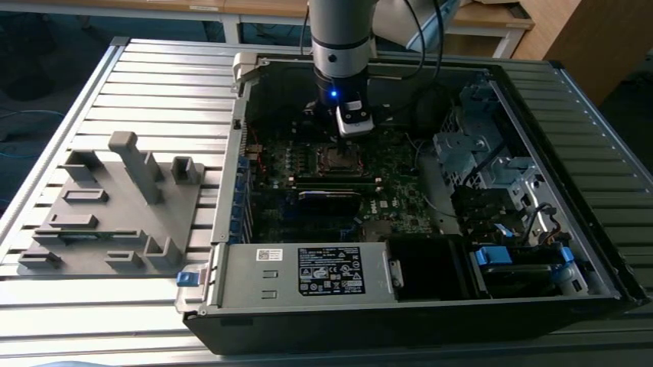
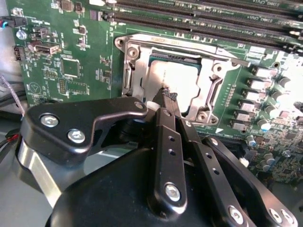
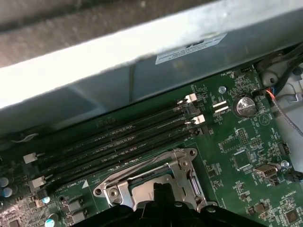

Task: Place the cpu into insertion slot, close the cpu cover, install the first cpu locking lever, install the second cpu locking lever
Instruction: 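Install the first cpu locking lever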

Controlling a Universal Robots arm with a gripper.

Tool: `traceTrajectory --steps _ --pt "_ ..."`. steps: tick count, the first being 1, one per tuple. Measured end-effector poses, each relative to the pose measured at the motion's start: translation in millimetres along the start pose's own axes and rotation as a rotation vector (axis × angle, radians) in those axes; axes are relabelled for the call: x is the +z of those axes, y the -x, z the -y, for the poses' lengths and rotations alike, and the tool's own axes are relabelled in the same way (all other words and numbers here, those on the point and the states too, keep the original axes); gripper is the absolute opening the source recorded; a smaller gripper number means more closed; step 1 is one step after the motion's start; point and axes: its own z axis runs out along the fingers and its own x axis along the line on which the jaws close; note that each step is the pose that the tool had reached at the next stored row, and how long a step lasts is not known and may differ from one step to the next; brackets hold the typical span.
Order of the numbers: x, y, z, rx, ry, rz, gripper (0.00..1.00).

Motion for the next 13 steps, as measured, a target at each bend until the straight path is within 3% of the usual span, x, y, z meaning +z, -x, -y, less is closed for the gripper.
traceTrajectory --steps 6,13 --pt "-7.3 0.8 -0.5 0.000 0.0017 -0.0006 0.11" --pt "-10.1 1.2 -0.6 0.000 0.0040 -0.0013 0.11"
